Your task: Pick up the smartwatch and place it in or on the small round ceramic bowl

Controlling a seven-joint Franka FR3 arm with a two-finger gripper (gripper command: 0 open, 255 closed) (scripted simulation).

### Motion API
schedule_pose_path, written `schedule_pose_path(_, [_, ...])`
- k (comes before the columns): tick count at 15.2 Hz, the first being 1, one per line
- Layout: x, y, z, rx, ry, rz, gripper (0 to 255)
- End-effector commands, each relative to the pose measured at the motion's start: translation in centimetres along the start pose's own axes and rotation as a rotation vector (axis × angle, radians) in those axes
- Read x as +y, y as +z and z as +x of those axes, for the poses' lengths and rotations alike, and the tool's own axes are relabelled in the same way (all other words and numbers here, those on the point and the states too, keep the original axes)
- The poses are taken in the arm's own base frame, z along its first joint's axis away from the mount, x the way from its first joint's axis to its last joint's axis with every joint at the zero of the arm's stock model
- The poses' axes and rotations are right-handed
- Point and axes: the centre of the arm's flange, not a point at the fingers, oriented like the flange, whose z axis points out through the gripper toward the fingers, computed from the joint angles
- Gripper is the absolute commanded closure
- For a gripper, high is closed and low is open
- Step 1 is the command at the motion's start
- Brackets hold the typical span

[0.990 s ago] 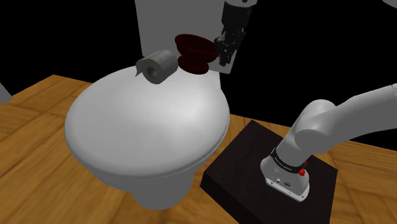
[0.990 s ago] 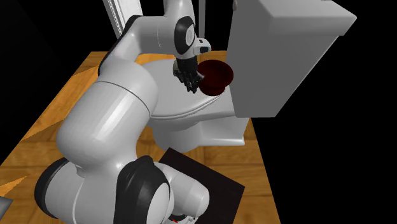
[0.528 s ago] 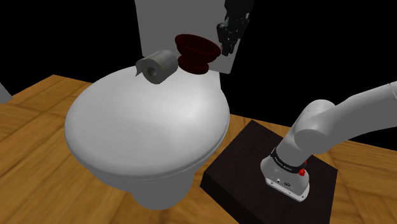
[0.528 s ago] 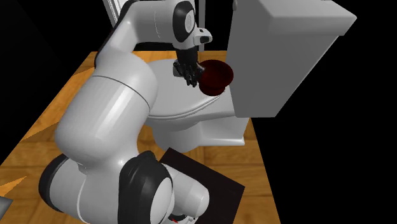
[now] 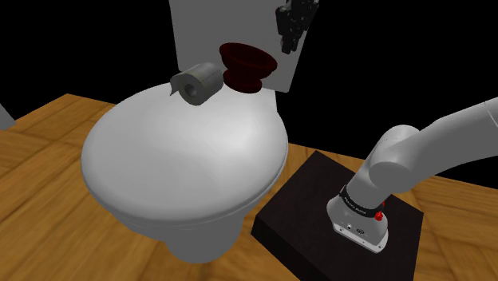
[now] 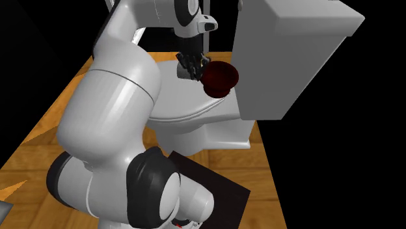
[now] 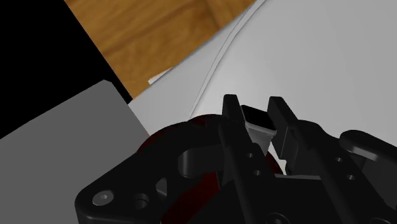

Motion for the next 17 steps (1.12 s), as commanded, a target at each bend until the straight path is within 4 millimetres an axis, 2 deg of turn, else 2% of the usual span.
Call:
schedule_pose_path(1, [0.2, -0.1, 1.3, 0.0, 0.0, 0.0, 255])
schedule_pose_path(10, [2.1, 1.8, 12.9, 0.0, 0.0, 0.0, 255])
schedule_pose_path(11, [2.5, 2.2, 15.0, 0.0, 0.0, 0.0, 255])
schedule_pose_path(17, [2.2, 5.4, 14.8, 0.0, 0.0, 0.0, 255])
